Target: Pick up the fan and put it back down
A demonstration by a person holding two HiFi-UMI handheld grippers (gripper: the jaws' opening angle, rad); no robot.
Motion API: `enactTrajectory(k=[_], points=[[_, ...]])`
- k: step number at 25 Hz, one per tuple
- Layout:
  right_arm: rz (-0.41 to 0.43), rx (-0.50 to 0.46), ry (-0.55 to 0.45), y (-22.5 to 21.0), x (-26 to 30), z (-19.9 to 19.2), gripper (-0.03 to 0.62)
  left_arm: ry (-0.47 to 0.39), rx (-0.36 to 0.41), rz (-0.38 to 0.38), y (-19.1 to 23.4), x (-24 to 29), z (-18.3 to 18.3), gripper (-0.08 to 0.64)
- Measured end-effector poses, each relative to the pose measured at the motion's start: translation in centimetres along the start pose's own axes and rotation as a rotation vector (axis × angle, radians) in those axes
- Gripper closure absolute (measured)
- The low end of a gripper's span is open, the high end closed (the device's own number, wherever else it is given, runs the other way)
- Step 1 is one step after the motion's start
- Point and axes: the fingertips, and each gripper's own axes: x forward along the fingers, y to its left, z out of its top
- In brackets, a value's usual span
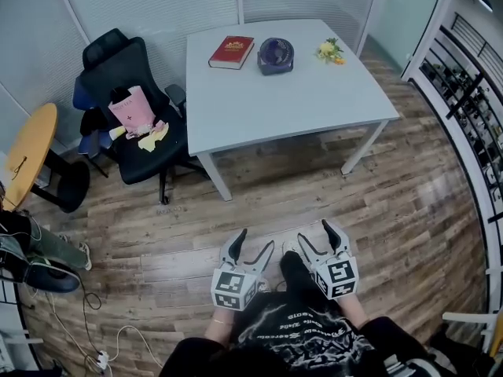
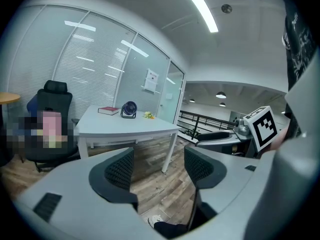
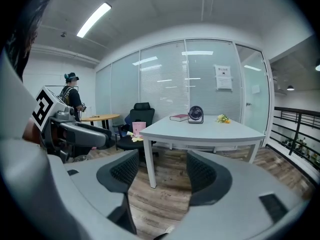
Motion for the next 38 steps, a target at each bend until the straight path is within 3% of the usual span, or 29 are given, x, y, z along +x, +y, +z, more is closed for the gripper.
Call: enactTrajectory(k=[13, 22, 31, 38], points=[[0.100, -0.046, 0.004, -9.4, 9.7, 4.2, 0.287, -0.016, -0.010, 0.108, 3.5, 11.0, 5.2, 0.242], [0.145, -0.048, -0.006, -16.2, 13.3, 6.0, 0.288, -0.052, -0.008, 0.199, 3.8, 17.6, 8.3, 0.242], [0.178, -0.043, 0.001, -20.0, 15.4, 6.3, 0.293, -0.033, -0.051, 0.231, 3.7, 21.4, 8.6, 0.242], [0.173, -0.008, 0.012, -21.5, 15.7, 5.8, 0.298, -0.018, -0.043, 0.208, 3.1, 23.5, 8.8, 0.242]])
